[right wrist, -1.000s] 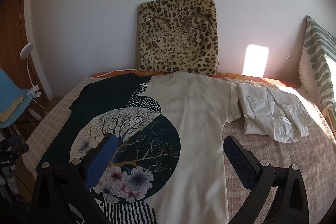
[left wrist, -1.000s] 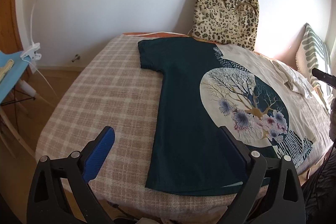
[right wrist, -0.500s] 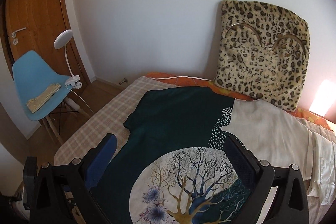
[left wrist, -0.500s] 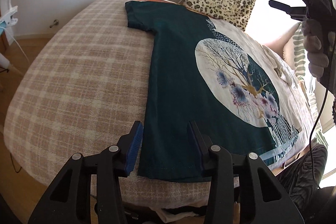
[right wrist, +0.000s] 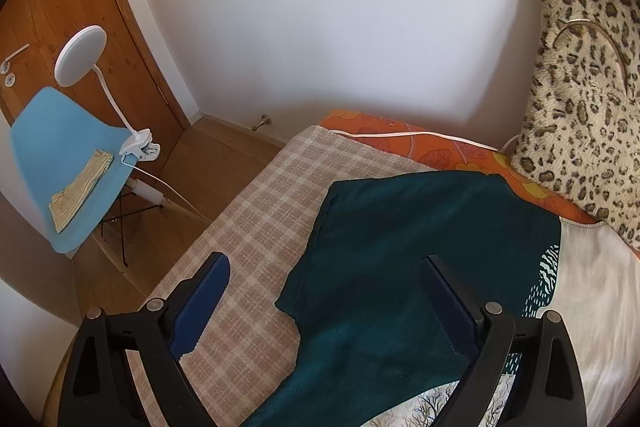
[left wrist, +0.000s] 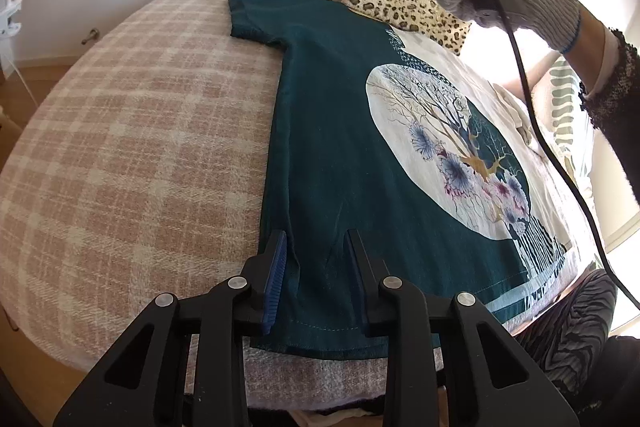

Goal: Fold small clothes
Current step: 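Grasp the green T-shirt hem with the left tool while the right tool grasps its shoulder, then fold the gripped green side lengthwise over the shirt's printed center with both tools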

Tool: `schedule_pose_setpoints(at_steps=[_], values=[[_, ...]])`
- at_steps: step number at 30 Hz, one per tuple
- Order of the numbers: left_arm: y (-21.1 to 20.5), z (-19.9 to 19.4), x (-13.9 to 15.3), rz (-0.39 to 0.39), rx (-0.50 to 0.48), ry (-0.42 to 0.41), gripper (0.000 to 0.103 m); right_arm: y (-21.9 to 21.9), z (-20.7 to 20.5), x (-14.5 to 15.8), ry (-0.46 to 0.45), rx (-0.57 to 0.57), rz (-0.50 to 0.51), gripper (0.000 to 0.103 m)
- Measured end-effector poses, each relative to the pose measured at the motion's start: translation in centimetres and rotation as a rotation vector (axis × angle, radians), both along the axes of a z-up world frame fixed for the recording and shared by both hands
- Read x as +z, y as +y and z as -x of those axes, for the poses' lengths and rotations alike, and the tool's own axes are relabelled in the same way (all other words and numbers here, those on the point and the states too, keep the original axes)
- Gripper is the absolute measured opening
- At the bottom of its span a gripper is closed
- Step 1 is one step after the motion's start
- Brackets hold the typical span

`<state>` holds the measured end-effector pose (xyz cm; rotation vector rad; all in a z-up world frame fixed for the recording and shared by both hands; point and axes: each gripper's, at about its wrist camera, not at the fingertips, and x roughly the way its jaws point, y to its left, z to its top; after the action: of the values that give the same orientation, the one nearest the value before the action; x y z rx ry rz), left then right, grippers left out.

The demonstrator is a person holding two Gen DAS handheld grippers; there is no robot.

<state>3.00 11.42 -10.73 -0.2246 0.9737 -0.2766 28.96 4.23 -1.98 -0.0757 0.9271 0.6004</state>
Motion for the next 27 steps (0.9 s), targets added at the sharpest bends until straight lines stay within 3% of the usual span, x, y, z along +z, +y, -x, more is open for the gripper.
schedule_pose_setpoints(at_steps=[4, 8, 17, 22, 27], values=[[-0.5, -0.2, -0.1, -0.016, -0.011, -0.017, 0.027, 3.7, -3.1, -3.0, 0.055, 0.02, 0.053, 0.081], [-0.4, -0.6, -0.3, 0.041, -0.018, -0.001, 0.027, 6.9, -5.7, -6.1, 0.111, 0.037, 0.104, 0.066], [0.6, -1.0, -0.4, 0.108, -0.019, 0.019, 0.02, 11.2, -10.3, -10.6, 0.123, -0.008, 0.227, 0.061], [0.5, -1.3, -0.6, 0.113, -0.024, 0.03, 0.011, 12.3, -11.9, -11.8, 0.102, -0.012, 0.307, 0.06], [0.3, -1.5, -0.6, 0.122, -0.035, 0.03, 0.005, 12.8, -12.7, -12.8, 0.104, 0.002, 0.354, 0.048]])
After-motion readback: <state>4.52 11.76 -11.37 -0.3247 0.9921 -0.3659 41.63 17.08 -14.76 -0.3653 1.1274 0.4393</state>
